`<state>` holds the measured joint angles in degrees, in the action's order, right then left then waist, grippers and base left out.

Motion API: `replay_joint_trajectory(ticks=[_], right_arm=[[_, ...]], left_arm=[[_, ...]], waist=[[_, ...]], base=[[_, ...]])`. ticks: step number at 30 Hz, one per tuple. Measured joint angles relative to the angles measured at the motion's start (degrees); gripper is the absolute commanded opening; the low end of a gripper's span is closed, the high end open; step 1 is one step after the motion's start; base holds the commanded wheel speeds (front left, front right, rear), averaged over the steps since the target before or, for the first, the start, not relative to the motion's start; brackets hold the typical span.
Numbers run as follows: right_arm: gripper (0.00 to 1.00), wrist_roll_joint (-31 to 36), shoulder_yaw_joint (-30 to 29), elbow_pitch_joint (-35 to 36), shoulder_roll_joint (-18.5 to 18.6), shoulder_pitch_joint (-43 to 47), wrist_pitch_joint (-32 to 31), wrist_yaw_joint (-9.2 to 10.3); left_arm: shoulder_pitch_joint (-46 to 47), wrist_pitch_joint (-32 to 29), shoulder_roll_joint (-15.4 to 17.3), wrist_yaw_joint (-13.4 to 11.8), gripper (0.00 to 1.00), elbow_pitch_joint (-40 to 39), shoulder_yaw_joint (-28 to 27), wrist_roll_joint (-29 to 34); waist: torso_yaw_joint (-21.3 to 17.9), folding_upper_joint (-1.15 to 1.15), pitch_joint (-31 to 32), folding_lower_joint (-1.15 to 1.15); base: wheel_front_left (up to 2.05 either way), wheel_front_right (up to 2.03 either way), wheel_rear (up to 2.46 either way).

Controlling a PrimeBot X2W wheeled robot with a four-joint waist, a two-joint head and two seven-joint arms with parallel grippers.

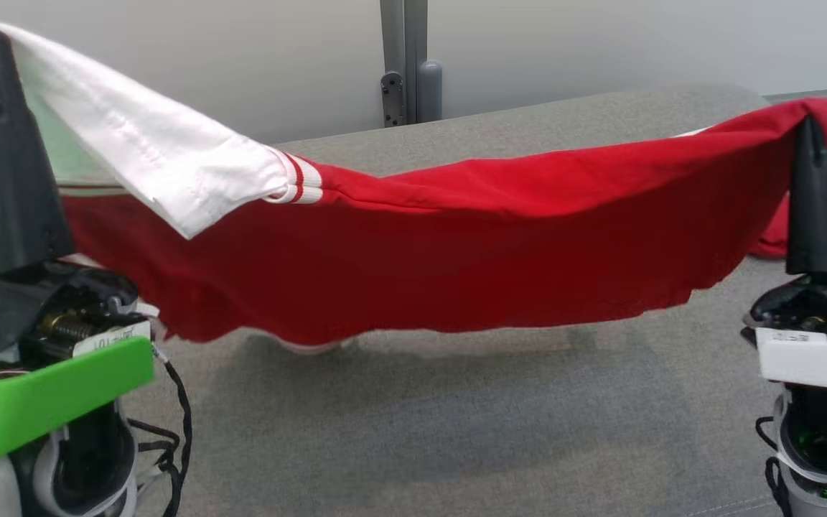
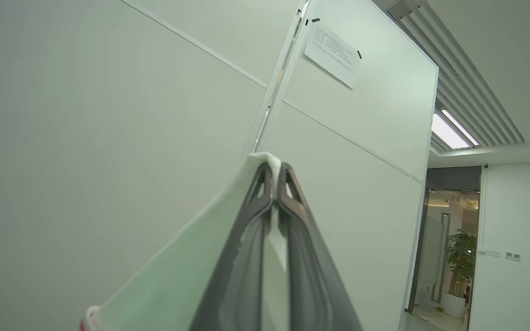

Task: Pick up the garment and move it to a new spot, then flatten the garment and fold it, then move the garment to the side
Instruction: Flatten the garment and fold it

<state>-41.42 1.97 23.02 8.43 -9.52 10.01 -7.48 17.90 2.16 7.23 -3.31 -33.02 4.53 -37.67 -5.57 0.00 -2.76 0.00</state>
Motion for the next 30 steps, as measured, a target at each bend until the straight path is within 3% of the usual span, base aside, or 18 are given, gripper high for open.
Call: replay_joint_trajectory(ticks=[7, 13, 17, 21, 26, 30], right_arm=[[0.0, 0.44, -4.34, 10.63, -1.09, 0.52, -4.61, 0.0], [0.0, -0.12, -4.03, 7.22, -2.61, -3.83, -9.05, 0.0], [0.0, 0.02, -2.41, -2.34, -2.74, -15.35, -11.18, 0.01], [0.0, 2.54, -0.31, -15.71, -3.08, -32.89, -11.27, 0.0], [0.0, 7.55, 0.1, -35.71, -4.26, -54.94, -6.03, 0.0], [0.0, 10.91, -0.08, -50.04, -4.88, -65.64, -1.96, 0.0]], left_arm=[[8.03, -5.45, 1.66, -1.1, 0.0, -8.5, 1.4, 1.15], [15.39, -10.89, 2.3, -1.55, 0.0, -2.54, 3.28, -0.44], [24.44, -13.97, 1.65, -2.22, 0.0, 9.42, 2.07, -4.19], [39.27, -13.43, 4.3, -1.27, 0.0, 23.74, 0.49, -1.49], [57.56, -6.48, 6.64, -1.13, 0.0, 42.72, -0.25, 4.85], [65.98, -1.14, 6.58, 0.23, 0.0, 53.03, 1.08, 7.31]], waist=[[-0.28, 0.0, -2.27, 0.0], [-0.2, 0.0, -5.61, 0.0], [-0.13, 0.0, -8.71, 0.0], [-0.12, 0.0, -12.15, 0.0], [-0.09, 0.0, -16.29, -0.01], [0.32, 0.0, -19.09, -0.01]], base=[[0.0, 0.0, 0.0], [0.0, 0.0, 0.0], [0.0, 0.0, 0.0], [0.0, 0.0, 0.0], [0.0, 0.0, 0.0], [0.0, 0.0, 0.0]])
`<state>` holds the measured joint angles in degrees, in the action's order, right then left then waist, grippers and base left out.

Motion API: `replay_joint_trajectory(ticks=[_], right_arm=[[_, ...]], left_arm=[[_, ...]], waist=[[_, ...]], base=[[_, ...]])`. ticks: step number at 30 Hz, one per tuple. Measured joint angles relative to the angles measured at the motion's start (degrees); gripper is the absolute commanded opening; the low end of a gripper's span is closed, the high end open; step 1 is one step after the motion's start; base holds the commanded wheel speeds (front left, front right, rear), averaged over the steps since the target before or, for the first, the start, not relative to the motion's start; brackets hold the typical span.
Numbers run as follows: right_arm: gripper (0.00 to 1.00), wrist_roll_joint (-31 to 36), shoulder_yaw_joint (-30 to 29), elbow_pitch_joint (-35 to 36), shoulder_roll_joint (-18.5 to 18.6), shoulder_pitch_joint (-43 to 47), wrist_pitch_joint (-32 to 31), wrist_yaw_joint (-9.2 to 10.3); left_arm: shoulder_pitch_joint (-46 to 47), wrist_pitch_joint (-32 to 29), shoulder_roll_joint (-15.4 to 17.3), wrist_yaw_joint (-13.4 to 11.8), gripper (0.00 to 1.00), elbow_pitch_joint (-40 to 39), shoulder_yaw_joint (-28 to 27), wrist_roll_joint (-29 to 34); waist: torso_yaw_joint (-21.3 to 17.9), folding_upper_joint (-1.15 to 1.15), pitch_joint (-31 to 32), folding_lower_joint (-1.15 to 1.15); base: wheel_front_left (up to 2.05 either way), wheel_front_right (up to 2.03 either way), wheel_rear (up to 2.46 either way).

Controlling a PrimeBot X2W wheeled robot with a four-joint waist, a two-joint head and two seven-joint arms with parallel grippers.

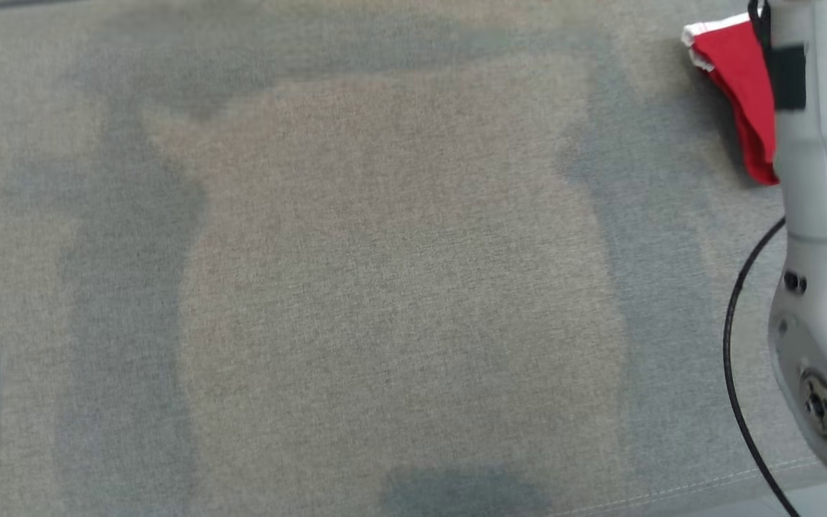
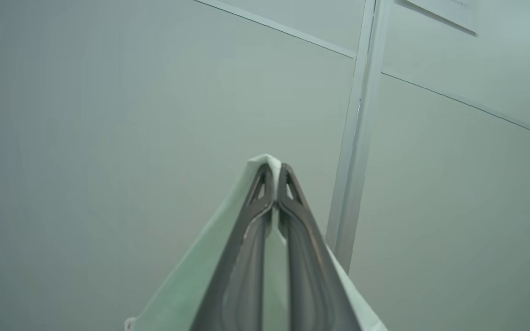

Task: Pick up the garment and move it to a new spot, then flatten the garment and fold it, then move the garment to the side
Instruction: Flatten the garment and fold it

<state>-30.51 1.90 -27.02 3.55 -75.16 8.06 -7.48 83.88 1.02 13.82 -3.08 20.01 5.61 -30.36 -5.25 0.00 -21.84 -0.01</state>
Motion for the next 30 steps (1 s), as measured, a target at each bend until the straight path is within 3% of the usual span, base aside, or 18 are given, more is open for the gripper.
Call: replay_joint_trajectory(ticks=[6, 13, 19, 30], right_arm=[[0.0, 2.47, 0.55, -15.27, -0.6, -5.07, 4.26, 0.0], [0.0, -1.52, 2.79, -25.65, -0.79, 2.29, 6.26, 0.0], [0.0, -8.36, 8.58, -23.48, 1.1, 8.08, 6.43, 0.0], [0.0, -17.3, 17.37, -13.62, 5.11, 19.51, 6.68, 0.0]], left_arm=[[0.88, 6.12, -2.88, 2.0, 0.0, 10.72, 0.49, -0.27], [-13.29, 10.56, -4.32, 7.47, 0.0, 16.74, 0.22, -4.07], [-23.55, 11.32, -2.08, 9.62, 0.0, 10.06, -0.23, -7.4], [-44.33, 9.61, -1.65, 8.6, 0.0, -8.03, -1.38, -11.46]], waist=[[1.69, 0.0, -5.0, 0.0], [4.38, 0.0, -10.48, -0.01], [5.96, 0.0, -11.95, 0.0], [5.02, 0.0, -8.31, 0.01]], base=[[0.0, 0.0, 0.0], [0.0, 0.0, 0.0], [0.0, 0.0, 0.0], [0.0, 0.0, 0.0]])
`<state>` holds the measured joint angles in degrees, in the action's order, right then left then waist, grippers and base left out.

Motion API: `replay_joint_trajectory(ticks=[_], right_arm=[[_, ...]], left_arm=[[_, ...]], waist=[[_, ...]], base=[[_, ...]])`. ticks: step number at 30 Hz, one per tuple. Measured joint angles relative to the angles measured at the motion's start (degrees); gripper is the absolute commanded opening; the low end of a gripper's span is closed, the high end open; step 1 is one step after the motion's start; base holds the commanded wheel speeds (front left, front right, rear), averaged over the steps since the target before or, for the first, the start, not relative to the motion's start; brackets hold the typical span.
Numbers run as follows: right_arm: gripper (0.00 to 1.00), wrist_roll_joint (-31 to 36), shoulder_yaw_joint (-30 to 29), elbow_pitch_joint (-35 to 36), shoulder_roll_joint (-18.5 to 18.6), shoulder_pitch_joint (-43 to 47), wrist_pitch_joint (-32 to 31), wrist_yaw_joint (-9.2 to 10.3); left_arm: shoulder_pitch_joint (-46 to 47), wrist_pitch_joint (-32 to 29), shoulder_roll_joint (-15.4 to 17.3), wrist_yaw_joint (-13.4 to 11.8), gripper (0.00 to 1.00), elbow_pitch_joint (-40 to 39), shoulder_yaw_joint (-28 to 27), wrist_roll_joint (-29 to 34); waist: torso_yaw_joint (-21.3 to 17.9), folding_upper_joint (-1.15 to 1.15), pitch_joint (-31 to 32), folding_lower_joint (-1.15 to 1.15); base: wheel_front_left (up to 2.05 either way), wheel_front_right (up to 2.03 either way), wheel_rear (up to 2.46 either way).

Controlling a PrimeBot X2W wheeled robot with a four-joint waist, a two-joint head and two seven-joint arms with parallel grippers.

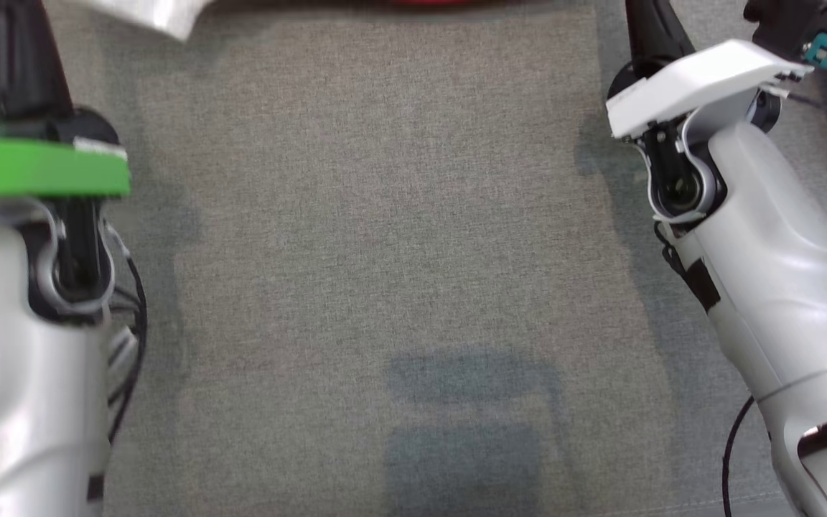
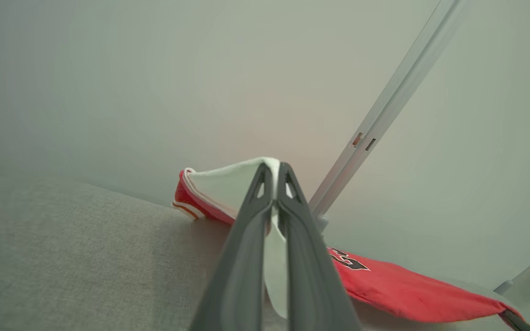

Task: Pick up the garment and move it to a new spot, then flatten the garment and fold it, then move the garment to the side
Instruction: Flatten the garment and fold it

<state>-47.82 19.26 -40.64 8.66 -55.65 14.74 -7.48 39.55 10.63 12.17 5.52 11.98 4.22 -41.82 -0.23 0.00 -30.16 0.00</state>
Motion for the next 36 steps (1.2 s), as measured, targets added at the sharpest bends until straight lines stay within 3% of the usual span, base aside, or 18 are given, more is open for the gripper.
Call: replay_joint_trajectory(ticks=[8, 17, 27, 36], right_arm=[[0.0, 0.0, -1.71, 9.47, 1.3, 9.86, 0.26, 0.0], [0.0, 3.11, -6.24, 18.5, -0.6, 26.13, 0.26, 0.0], [0.0, 5.66, -10.56, 23.43, -2.76, 39.64, 0.26, 0.0], [0.0, 7.25, -10.79, 28.85, -4.61, 50.29, 0.3, 0.0]], left_arm=[[-16.37, 1.04, -2.58, -1.76, 0.0, -9.64, -0.73, -2.14], [-31.73, 1.81, -4.22, -3.53, 0.0, -11.4, -0.52, -2.92], [-43.08, 3.19, -6.61, -3.77, 0.0, -12.12, -0.2, -3.79], [-51.61, 3.57, -7.42, -5.04, 0.0, -17.95, 0.77, -3.82]], waist=[[-0.01, 0.0, 4.09, 0.0], [0.38, 0.0, 10.44, 0.0], [0.61, 0.0, 17.92, 0.0], [0.32, 0.0, 23.85, 0.0]], base=[[0.0, 0.0, 0.0], [0.0, 0.0, 0.0], [0.0, 0.0, 0.0], [0.0, 0.0, 0.0]])
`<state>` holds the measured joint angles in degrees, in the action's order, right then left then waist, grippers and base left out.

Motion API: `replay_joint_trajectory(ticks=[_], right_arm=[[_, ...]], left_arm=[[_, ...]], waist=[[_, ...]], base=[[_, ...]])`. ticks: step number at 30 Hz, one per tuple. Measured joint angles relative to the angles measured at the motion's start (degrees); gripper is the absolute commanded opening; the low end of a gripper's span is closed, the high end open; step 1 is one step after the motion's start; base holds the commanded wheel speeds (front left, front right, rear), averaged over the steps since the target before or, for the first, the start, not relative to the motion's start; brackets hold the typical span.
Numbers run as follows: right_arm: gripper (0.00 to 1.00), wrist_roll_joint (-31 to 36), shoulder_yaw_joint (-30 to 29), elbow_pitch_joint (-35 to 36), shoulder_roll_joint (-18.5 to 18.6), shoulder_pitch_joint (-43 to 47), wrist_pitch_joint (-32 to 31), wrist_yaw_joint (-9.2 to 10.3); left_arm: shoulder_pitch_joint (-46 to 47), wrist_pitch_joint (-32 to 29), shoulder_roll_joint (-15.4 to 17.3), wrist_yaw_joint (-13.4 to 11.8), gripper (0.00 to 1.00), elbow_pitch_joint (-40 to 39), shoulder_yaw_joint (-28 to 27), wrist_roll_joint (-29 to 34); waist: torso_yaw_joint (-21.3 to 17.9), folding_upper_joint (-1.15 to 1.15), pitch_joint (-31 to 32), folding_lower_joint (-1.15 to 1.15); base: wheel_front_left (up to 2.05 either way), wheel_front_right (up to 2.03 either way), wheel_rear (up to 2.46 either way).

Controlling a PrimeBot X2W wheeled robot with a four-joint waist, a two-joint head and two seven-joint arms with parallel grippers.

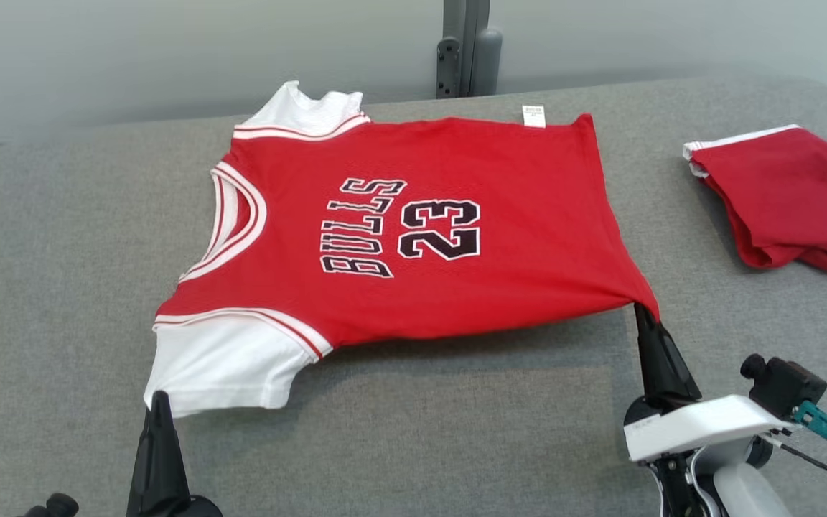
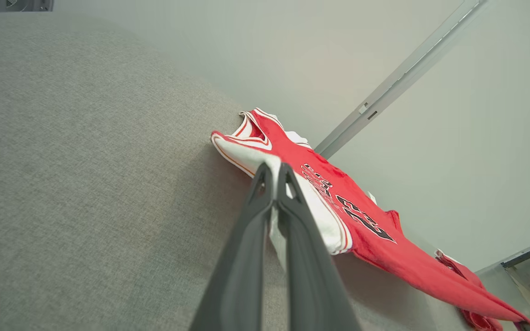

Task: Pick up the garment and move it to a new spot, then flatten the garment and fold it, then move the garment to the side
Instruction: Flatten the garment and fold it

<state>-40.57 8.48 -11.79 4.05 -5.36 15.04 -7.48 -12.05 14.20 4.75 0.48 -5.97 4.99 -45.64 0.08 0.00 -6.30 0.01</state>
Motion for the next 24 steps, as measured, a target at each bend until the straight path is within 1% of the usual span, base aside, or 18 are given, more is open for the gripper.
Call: replay_joint_trajectory(ticks=[7, 10, 15, 19, 24], right_arm=[[0.0, 0.74, -0.22, 5.31, -0.29, 6.53, 0.02, 0.0], [0.0, 1.48, -0.76, 7.81, 0.04, 9.26, 0.01, 0.0], [0.0, 1.97, -1.07, 10.94, 0.1, 13.21, -1.98, 0.0], [0.0, 1.55, -0.99, 10.4, -0.19, 14.73, -3.46, 0.0], [0.0, 1.37, -0.99, 4.94, -0.54, 14.46, -3.67, 0.0]], left_arm=[[-6.05, 0.02, -0.02, -1.55, 0.0, -6.65, 0.32, 0.64], [-8.71, -0.05, 0.24, -2.37, 0.0, -9.72, 0.16, 0.91], [-11.9, -0.66, 0.35, -3.38, 0.0, -13.24, 0.64, 1.82], [-12.83, -1.67, 0.33, -3.7, 0.0, -12.69, 1.42, 1.7], [-12.73, -1.85, 0.45, -3.97, 0.0, -9.06, 1.56, 1.71]], waist=[[-0.73, 0.0, 3.0, 0.0], [-1.09, 0.0, 2.86, 0.0], [-0.94, 0.0, 2.2, 0.0], [-0.87, 0.0, 2.01, 0.0], [-1.08, 0.0, 2.14, 0.0]], base=[[0.0, 0.0, 0.0], [0.0, 0.0, 0.0], [0.0, 0.0, 0.0], [0.0, 0.0, 0.0], [0.0, 0.0, 0.0]])
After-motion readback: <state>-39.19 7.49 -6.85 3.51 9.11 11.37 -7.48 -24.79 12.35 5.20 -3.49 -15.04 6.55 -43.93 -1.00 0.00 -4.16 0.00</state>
